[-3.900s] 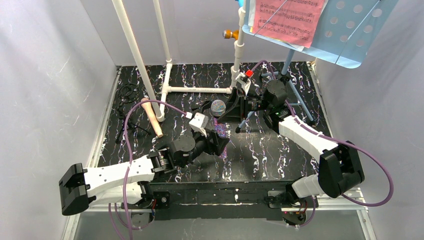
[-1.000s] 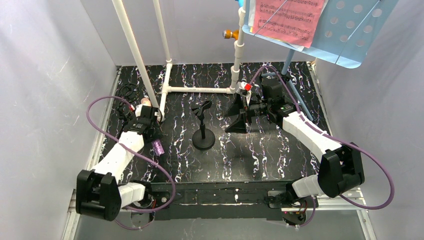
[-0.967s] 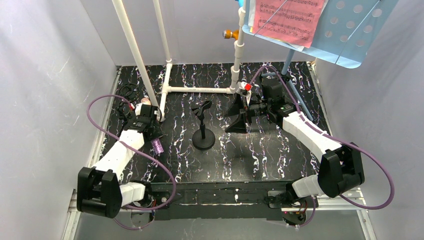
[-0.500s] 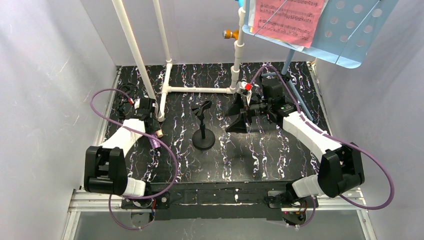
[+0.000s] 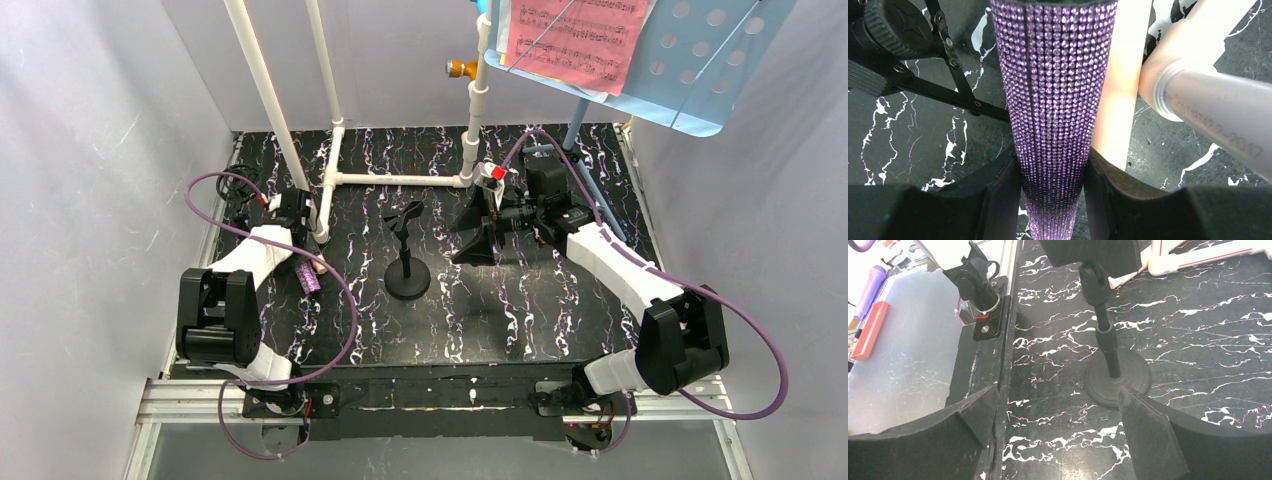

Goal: Pack up the instrument practice props
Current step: Place the microphone at the center of the board.

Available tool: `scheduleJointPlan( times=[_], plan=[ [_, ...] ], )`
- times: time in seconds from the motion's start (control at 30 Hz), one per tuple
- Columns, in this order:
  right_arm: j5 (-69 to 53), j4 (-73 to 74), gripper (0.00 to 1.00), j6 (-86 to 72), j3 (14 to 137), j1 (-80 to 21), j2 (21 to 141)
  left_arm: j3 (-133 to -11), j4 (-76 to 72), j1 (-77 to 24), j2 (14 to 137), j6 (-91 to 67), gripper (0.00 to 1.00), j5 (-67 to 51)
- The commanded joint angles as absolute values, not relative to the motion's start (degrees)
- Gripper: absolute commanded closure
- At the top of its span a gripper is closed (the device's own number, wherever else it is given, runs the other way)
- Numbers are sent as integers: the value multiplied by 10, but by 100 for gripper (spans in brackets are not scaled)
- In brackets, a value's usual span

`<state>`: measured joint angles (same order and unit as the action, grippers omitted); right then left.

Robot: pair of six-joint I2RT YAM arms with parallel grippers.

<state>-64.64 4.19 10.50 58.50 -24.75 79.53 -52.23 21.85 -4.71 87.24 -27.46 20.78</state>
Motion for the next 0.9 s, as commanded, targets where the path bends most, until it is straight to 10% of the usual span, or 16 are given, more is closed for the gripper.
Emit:
scheduleJointPlan(
  times=[0.0,0.87],
  plan=[
    [-658,27,2,103,601,-243,780,-543,222,-44,863,-282,57,218],
    [-666,25,2,104,598,-235,777,-478,309,-44,624,-266,19,4]
  ],
)
